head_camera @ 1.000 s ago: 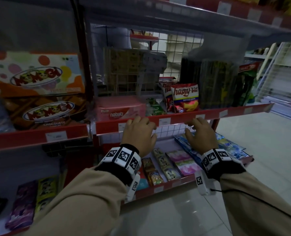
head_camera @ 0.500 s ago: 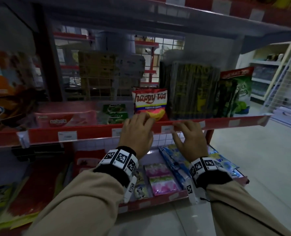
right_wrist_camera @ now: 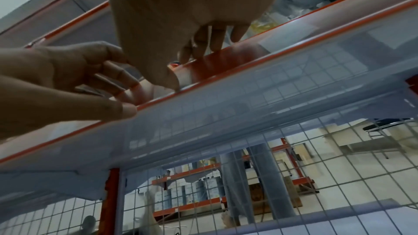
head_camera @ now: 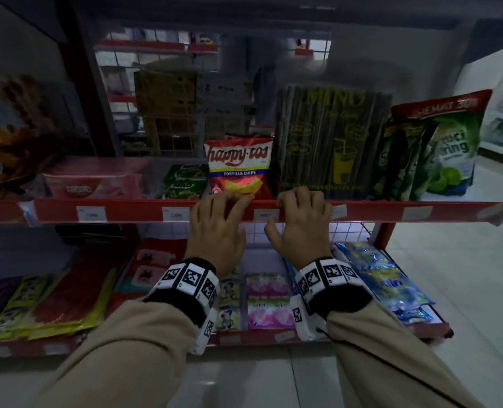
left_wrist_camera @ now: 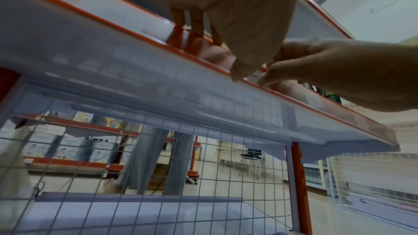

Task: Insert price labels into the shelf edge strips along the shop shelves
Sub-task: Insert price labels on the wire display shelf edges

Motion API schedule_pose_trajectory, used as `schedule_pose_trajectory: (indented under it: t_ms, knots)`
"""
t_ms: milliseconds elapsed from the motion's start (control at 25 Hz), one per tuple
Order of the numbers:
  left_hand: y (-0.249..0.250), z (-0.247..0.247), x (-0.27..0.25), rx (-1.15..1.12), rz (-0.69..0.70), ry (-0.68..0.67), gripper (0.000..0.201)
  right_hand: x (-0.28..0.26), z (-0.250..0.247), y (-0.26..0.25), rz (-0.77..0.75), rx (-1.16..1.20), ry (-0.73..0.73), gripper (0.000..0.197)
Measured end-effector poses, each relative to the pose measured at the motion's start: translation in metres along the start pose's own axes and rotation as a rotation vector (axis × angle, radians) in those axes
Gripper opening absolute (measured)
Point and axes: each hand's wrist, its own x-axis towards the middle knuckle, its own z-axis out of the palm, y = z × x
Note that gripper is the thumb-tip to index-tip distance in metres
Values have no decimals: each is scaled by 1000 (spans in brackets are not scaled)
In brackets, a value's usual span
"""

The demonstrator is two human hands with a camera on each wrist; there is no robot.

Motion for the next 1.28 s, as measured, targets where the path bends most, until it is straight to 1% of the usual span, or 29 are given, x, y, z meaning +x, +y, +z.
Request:
schedule_pose_trajectory:
  t_ms: [160, 240, 440, 520, 600, 680, 760, 880, 960, 1040, 1160, 1280]
  knots:
    - [4, -6, -3, 10, 5, -6, 53, 4, -1, 5, -46, 2, -46, 33]
    - [8, -10, -1, 1, 14, -5, 48, 6, -1, 8, -72, 68, -55, 32]
    - [18, -15, 10, 6, -2, -48, 34, 10, -2, 10, -197, 250, -42, 20]
    - [18, -14, 12, 1, -4, -37, 33, 10, -2, 12, -226, 276, -43, 18]
    - [17, -13, 11, -6, -1, -32, 35, 10, -1, 12, -237, 283, -46, 18]
    - [15, -12, 9, -26, 8, -25, 37, 9, -2, 10, -221, 283, -52, 20]
    - [14, -11, 9, -61, 5, -16, 33, 10, -3, 8, -199, 275, -74, 19]
    - [12, -10, 11, -81, -15, -33, 27, 13, -4, 3, -186, 216, -140, 16]
    - [9, -8, 10, -83, -16, -40, 26, 13, -3, -1, -176, 147, -185, 16]
    - [7, -6, 8, -95, 7, -27, 28, 15, -4, -4, -124, 163, -223, 17]
    - [2, -5, 9, -179, 10, 0, 32, 20, -6, -4, -6, 406, -230, 10]
    - [1, -5, 11, -301, -29, 30, 29, 18, -11, -12, 123, 745, -97, 7]
